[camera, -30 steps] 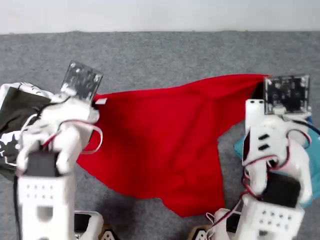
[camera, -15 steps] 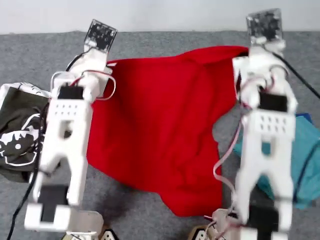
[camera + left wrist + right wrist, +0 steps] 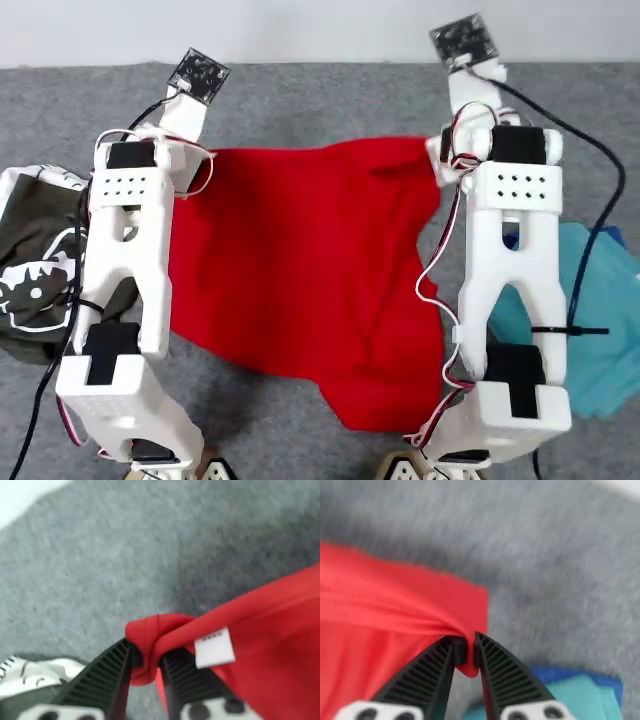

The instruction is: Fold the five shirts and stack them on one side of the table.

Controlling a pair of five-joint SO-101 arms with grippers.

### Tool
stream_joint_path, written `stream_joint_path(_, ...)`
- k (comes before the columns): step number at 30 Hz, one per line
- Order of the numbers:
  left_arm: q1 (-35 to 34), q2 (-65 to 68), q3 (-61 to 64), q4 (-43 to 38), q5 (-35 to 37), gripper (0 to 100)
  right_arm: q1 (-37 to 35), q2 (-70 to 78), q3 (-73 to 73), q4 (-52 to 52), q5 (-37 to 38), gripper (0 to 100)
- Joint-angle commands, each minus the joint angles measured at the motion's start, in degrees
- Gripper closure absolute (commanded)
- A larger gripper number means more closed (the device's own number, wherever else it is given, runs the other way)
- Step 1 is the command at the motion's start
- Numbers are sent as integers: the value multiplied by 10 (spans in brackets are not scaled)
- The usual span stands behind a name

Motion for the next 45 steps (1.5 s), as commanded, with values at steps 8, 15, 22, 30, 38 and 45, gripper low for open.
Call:
stream_joint_path(8,-10,-8,-29,249,-119,985,-36,-175,5,253,82,988)
stream_joint_path(15,-21,-9,-29,371,-153,985,-32,-298,224,252,140,988)
stream_joint_path(22,-66,-102,42,373,-151,985,-35,-443,430,252,189,988)
stream_joint_path(30,-26,-251,234,366,-180,985,-35,-562,565,253,227,988)
stream_joint_path(38,-25,-324,321,323,-178,983,-36,-633,629,254,244,988)
stream_joint_path(45,-26,-333,326,324,-178,982,-36,-683,630,254,243,988)
